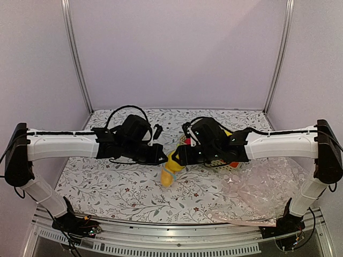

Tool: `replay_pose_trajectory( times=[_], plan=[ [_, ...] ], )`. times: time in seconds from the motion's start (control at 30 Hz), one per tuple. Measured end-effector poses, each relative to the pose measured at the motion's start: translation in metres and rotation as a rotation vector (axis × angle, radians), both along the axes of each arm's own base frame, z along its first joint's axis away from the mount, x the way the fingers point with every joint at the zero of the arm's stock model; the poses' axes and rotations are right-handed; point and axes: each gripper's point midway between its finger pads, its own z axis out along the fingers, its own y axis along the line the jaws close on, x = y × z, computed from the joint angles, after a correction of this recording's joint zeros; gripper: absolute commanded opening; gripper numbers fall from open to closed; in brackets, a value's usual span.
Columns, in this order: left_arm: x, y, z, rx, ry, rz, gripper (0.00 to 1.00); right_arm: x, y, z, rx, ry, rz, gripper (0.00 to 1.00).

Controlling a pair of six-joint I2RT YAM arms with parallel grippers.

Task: Place the food in the zip-top bag and seal the zipper
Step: Place the fake fruit in the zipper food storage bag.

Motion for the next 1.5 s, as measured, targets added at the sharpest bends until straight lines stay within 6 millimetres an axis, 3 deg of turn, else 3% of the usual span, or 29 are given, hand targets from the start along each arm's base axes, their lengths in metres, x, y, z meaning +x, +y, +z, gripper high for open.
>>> replay_pose_trajectory(
  times=[0.3,0.73,1.03,1.3,1.5],
  plan=[
    [-0.003,-0.009,0.003,-0.066,0.013,-0.017,0.00,0.014,-0.009,0.003,-0.063,-0.103,-0.108,0.52],
    [-0.006,-0.023,0.014,-0.180,0.031,-0.038,0.00,0.031,-0.005,0.015,-0.044,-0.238,-0.222,0.52],
    [-0.005,-0.023,0.013,-0.191,0.032,-0.029,0.00,0.038,0.006,0.011,-0.001,-0.257,-0.227,0.60],
    [0.002,-0.004,0.016,-0.145,0.001,0.043,0.00,0.030,0.008,0.008,-0.019,-0.234,-0.175,0.78],
    [0.005,0.003,0.017,-0.132,-0.004,0.067,0.00,0.012,-0.003,0.035,-0.009,-0.206,-0.112,0.84]
  ],
)
